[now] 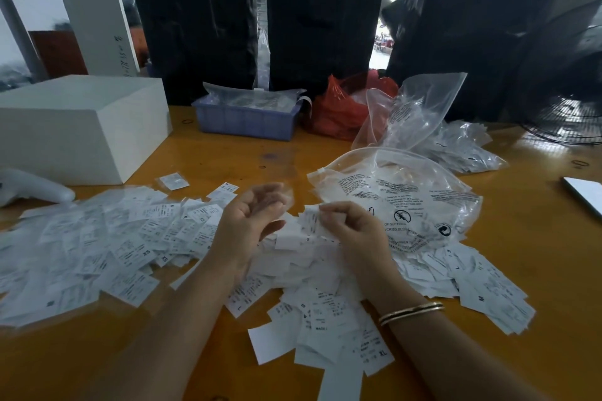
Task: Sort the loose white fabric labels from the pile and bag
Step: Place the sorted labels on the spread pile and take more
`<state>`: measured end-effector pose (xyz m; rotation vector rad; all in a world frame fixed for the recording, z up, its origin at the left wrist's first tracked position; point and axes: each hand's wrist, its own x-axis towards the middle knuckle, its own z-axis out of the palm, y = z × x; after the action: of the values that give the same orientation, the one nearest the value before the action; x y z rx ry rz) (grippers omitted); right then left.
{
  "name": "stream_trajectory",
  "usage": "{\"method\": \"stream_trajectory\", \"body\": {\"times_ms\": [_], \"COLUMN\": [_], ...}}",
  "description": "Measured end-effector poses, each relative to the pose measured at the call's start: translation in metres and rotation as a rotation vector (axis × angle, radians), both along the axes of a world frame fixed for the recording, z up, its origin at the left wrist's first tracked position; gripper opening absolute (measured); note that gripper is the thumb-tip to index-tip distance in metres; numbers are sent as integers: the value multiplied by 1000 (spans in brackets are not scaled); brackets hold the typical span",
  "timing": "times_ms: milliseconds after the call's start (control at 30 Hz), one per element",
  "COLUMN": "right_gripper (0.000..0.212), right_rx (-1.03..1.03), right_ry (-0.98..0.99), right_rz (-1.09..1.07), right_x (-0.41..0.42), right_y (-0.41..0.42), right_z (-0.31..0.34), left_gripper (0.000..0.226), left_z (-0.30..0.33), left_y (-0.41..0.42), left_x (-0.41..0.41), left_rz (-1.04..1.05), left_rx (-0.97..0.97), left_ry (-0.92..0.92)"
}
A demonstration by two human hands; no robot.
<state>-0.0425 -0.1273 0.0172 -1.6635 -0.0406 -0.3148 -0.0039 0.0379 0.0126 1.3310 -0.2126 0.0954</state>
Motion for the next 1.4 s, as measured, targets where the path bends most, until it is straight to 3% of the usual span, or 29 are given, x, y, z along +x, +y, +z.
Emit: {"method": "stream_trajectory", "body": {"times_ms": [100,200,400,700,1067,1400], "right_gripper": [19,23,22,22,25,22], "right_rx": [313,392,332,243,-80,24], "right_ry": [-89,-140,-202,-255,-261,-156], "right_rz": [-3,-14,-3,41,-47,-18], "right_x": [-2,-3,-3,-1,1,-1], "right_y": [-4,-4,-1,2,2,6], "right_z": [9,15,12,9,0,1], "left_gripper": [30,29,16,18,13,30], "left_z": [1,0,0,-1,0,2], "left_y": [0,-1,-6,-7,-8,-9], "left_x": [-1,-2,-5,-5,-5,-9], "left_rz": [-8,-35,-99,-110,-21,67], "left_rx": [42,113,149,163,181,232], "left_ry": [-29,-63,-82,-90,-53,-97]}}
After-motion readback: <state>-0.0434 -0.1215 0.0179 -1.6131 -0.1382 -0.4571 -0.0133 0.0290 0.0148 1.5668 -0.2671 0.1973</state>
